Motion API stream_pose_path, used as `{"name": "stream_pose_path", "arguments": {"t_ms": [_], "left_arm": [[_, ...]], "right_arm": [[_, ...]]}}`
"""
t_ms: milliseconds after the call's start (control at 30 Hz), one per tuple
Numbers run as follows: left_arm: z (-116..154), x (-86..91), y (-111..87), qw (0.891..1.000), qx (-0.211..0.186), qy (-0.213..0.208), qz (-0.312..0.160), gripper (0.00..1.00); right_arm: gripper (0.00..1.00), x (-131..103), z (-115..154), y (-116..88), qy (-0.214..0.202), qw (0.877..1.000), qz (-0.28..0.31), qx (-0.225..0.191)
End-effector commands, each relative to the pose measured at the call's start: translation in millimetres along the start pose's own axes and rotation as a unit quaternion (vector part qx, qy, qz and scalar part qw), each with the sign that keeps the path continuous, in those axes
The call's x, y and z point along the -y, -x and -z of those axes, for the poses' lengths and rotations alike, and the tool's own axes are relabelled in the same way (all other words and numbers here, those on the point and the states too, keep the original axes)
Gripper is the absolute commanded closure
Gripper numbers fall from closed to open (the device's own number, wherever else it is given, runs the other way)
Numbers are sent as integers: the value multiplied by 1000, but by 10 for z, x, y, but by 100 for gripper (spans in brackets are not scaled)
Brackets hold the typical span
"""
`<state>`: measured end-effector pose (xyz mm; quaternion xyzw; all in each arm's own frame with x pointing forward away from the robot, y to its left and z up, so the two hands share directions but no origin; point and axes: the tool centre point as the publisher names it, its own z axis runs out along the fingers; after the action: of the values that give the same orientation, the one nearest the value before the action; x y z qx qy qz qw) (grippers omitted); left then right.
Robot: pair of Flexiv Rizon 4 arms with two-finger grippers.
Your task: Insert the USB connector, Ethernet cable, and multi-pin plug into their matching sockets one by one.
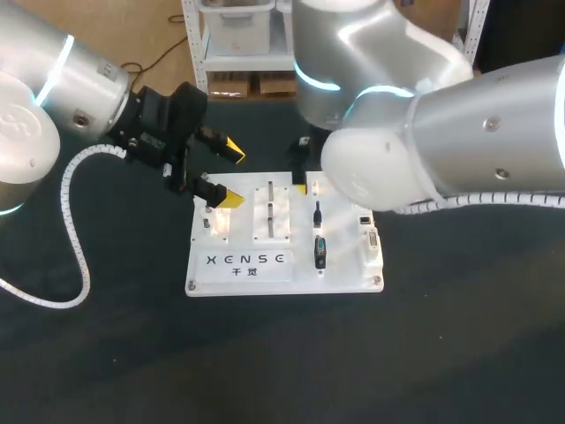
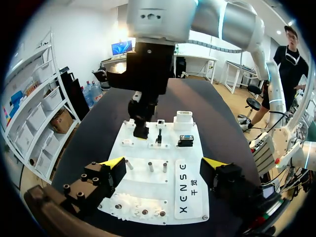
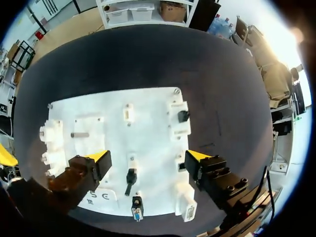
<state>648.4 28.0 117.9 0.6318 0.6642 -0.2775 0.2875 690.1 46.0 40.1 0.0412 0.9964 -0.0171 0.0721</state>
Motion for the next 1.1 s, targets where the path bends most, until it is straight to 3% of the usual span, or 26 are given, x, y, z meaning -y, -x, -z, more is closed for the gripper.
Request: {"name": "stream_pose_path", "arguments": {"t_ms": [33,433,533,567,667,900,1033,1100], "left_arm": [[-7,-7,-6,1000,0,0,-1,0],[-7,-7,-6,1000,0,0,-1,0],[-7,-7,-6,1000,0,0,-1,0],[-7,-7,-6,1000,0,0,-1,0],[-7,-7,-6,1000,0,0,-1,0],[-7,-7,-6,1000,0,0,-1,0],[-7,-7,-6,1000,0,0,-1,0],[-7,-7,-6,1000,0,0,-1,0]], "right_arm": [[0,-50,-41,-106,4,1000,0,-4],[0,-125,-93,-314,10,1000,12,-20],[26,-136,-117,-335,8,1000,10,-24],[28,-139,-120,-340,8,1000,10,-25],[48,-145,-142,-350,6,1000,9,-26],[56,-145,-221,-333,1,999,11,-32],[96,-161,-235,-329,0,999,20,-30],[100,-168,-213,-318,3,999,24,-27]]}}
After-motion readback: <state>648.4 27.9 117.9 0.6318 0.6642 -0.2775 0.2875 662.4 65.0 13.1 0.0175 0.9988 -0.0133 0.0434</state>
